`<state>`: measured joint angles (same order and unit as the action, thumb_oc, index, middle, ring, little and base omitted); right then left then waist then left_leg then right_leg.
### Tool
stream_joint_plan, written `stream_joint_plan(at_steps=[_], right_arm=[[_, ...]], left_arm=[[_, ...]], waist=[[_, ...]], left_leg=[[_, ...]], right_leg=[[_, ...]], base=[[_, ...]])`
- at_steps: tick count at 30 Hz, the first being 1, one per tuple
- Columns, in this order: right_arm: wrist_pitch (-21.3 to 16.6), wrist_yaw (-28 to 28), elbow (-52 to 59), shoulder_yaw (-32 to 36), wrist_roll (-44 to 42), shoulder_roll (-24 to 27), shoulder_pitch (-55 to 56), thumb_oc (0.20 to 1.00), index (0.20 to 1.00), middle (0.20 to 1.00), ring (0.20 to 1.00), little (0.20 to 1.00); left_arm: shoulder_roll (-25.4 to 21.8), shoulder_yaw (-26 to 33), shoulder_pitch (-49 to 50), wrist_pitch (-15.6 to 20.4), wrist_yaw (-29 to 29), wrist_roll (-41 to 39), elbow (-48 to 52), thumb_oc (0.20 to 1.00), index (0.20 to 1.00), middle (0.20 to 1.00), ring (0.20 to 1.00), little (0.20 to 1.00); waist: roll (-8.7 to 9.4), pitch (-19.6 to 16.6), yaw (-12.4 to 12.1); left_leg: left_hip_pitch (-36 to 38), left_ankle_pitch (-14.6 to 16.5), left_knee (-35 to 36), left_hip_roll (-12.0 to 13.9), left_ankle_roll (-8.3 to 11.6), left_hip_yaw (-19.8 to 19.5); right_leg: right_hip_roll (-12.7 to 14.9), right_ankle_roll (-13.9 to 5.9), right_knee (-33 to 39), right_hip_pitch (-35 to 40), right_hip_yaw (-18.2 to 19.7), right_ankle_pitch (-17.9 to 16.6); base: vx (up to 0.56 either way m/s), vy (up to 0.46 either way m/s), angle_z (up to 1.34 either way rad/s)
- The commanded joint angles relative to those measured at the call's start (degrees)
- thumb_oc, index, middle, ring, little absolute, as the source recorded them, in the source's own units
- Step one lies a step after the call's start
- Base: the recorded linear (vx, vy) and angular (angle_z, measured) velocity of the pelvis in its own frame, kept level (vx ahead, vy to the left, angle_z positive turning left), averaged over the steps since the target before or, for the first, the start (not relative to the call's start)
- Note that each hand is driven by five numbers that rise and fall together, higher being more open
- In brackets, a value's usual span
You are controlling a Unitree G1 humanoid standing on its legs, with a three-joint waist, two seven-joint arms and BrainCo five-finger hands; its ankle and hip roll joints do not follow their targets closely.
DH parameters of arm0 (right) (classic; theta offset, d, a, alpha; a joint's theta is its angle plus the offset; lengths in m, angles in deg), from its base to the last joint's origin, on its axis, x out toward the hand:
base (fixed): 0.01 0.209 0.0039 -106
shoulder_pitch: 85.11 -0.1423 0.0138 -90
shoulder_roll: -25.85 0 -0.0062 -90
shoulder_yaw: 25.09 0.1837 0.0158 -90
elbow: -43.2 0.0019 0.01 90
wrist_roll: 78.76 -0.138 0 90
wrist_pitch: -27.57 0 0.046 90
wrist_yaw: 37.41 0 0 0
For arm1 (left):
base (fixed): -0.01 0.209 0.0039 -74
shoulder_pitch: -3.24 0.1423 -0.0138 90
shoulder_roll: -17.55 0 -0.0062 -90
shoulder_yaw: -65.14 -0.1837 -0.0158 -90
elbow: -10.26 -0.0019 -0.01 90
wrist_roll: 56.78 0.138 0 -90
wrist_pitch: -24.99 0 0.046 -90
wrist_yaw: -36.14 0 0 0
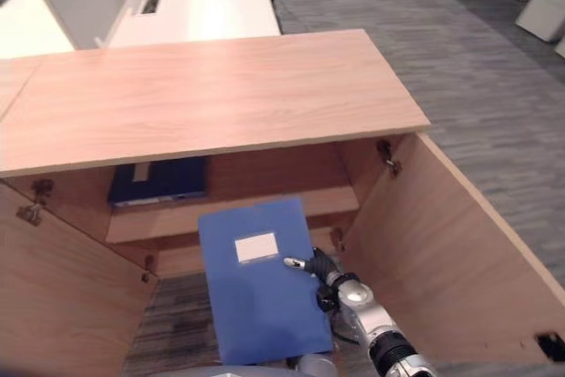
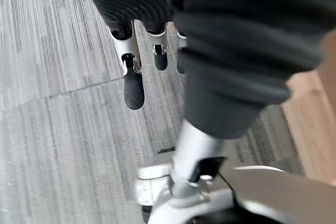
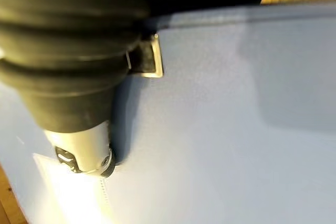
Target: Put the empty folder in the office cabinet
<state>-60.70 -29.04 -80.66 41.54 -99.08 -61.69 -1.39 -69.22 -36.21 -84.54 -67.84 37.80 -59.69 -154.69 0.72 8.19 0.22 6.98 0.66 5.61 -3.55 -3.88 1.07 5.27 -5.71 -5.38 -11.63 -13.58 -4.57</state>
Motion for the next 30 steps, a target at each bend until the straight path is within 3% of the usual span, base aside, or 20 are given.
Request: stream_joint_plan(at_steps=[1,7,13,14,15,17,19,20,22,23,25,26,27,30], right_arm=[[-0.45,0.63,2.42,-4.19,-1.01,-0.26,3.10,0.200,0.200,0.200,0.200,0.200],[0.09,0.84,2.90,-6.00,-1.35,-0.13,1.59,0.200,0.200,0.200,0.200,0.200],[0.23,0.73,3.07,-5.83,-2.70,0.69,1.05,0.200,0.200,0.200,0.200,0.200],[0.50,0.62,3.03,-5.75,-2.79,0.80,1.28,0.200,0.200,0.200,0.200,0.200],[0.75,0.43,3.55,-5.26,-3.78,1.19,2.20,0.200,0.200,0.200,0.200,0.200],[0.75,-0.18,3.15,-4.65,-4.73,1.85,1.77,0.200,0.200,0.200,0.200,0.200],[0.81,-0.44,3.31,-4.39,-4.97,2.09,1.67,0.200,0.200,0.200,0.200,0.200],[0.93,-1.11,2.72,-3.82,-4.58,2.41,1.00,0.200,0.200,0.200,0.200,0.200],[0.92,-1.30,2.73,-3.69,-4.31,2.48,0.93,0.200,0.200,0.200,0.200,0.200],[0.58,-1.59,3.62,-2.95,-4.82,2.70,1.55,0.200,0.200,0.200,0.200,0.200],[0.59,-1.59,3.65,-2.95,-4.82,2.72,1.58,0.200,0.200,0.200,0.200,0.200],[0.49,-1.43,4.15,-2.52,-4.90,3.06,2.02,0.200,0.200,0.200,0.200,0.200],[0.28,-1.06,4.65,-2.07,-4.45,3.29,3.38,0.200,0.200,0.200,0.200,0.200],[0.31,-1.13,4.37,-1.15,-4.45,2.96,5.56,0.200,0.200,0.200,0.200,0.200]], left_arm=[[1.50,0.40,-1.39,0.84,1.06,1.44,-1.45,1.000,1.000,1.000,1.000,1.000],[1.61,0.45,-0.85,0.13,1.56,2.68,-1.84,1.000,1.000,1.000,1.000,1.000],[1.00,3.05,0.82,-0.47,1.61,2.62,-3.88,1.000,1.000,1.000,1.000,1.000],[0.88,3.40,0.98,-0.56,1.38,2.20,-3.89,1.000,1.000,1.000,1.000,1.000],[0.69,3.56,1.04,-0.51,1.61,1.09,-3.05,1.000,1.000,1.000,1.000,1.000],[0.90,3.29,0.43,-0.29,2.44,-0.45,-1.93,1.000,1.000,1.000,1.000,1.000],[1.29,3.00,0.45,-0.28,2.59,-0.87,-1.56,1.000,1.000,1.000,1.000,1.000],[1.84,2.78,0.74,-0.41,2.94,-1.31,-1.21,1.000,1.000,1.000,1.000,1.000],[1.75,2.83,0.85,-0.41,3.05,-1.39,-1.44,1.000,1.000,1.000,1.000,1.000],[1.66,3.34,1.15,-0.59,3.33,-1.94,-2.25,1.000,1.000,1.000,1.000,1.000],[1.68,3.32,1.18,-0.59,3.33,-1.95,-2.25,1.000,1.000,1.000,1.000,1.000],[1.69,3.53,1.20,-0.65,3.43,-1.95,-2.60,1.000,1.000,1.000,1.000,1.000],[2.19,4.08,1.95,-0.90,3.44,-1.25,-4.12,1.000,1.000,1.000,1.000,1.000],[2.52,4.22,2.89,-1.32,3.27,0.57,-4.65,1.000,1.000,1.000,1.000,1.000]], waist=[[-0.55,-2.63,-0.13],[-0.26,-3.65,-1.32],[-0.26,-3.35,-2.15],[-0.07,-2.86,-2.19],[0.63,-0.60,-2.63],[1.24,1.05,-3.00],[1.10,1.27,-3.08],[1.57,1.04,-3.18],[1.68,1.04,-3.34],[1.54,0.89,-3.72],[1.54,1.09,-3.84],[1.06,0.83,-3.86],[-0.74,-0.25,-3.79],[-1.99,-2.43,-3.15]], left_leg=[[-0.81,1.66,-0.61,-2.86,1.31,0.07],[-0.57,1.96,-0.61,-1.18,2.35,-0.35],[1.67,3.29,-0.61,2.65,5.09,-0.22],[0.70,4.01,-3.71,3.49,5.92,0.62],[-4.58,3.35,-13.91,4.33,7.27,2.10],[-10.98,1.00,-23.66,5.14,7.18,3.11],[-13.01,1.14,-25.69,6.08,6.65,3.99],[-14.72,0.58,-22.53,7.94,6.07,5.46],[-14.95,0.03,-20.35,8.95,6.23,5.82],[-15.12,-3.00,-15.20,10.68,7.10,5.78],[-14.72,-2.98,-15.03,10.69,7.13,5.90],[-14.86,-5.57,-11.49,11.74,8.06,5.52],[-10.77,-5.70,-4.51,12.31,8.94,5.65],[-7.52,-5.45,-1.46,11.08,9.24,5.21]], right_leg=[[-0.86,-0.72,6.58,4.78,0.44,-4.02],[-1.52,-0.15,7.46,7.13,-0.47,-2.10],[-2.67,1.32,5.76,8.86,-0.15,2.00],[-2.56,1.62,5.48,9.31,-0.20,2.70],[-1.79,2.29,5.41,10.82,-0.74,3.58],[-1.05,3.13,5.34,11.29,-1.73,4.34],[-0.98,3.36,5.11,11.34,-1.96,4.94],[0.36,2.80,4.98,11.50,-1.91,5.38],[0.71,2.61,4.94,11.75,-1.70,5.53],[0.69,2.42,5.03,12.47,-1.05,6.00],[0.69,2.43,5.00,12.71,-0.94,6.08],[0.43,2.33,5.07,12.88,-0.98,6.30],[-0.43,1.80,5.22,13.59,-0.36,7.12],[-0.30,1.63,6.82,14.67,-0.06,6.32]], base=[[0.18,-0.082,0.21],[0.14,-0.109,0.06],[0.15,-0.183,0.05],[0.03,-0.264,0.07],[-0.05,-0.248,0.10],[-0.08,-0.165,0.26],[0.02,-0.023,0.22],[0.07,0.014,0.17],[0.10,0.070,0.11],[0.11,0.087,0.04],[0.06,0.051,-0.02],[0.12,0.139,-0.21],[0.16,0.173,-0.20],[0.14,0.151,-0.16]])
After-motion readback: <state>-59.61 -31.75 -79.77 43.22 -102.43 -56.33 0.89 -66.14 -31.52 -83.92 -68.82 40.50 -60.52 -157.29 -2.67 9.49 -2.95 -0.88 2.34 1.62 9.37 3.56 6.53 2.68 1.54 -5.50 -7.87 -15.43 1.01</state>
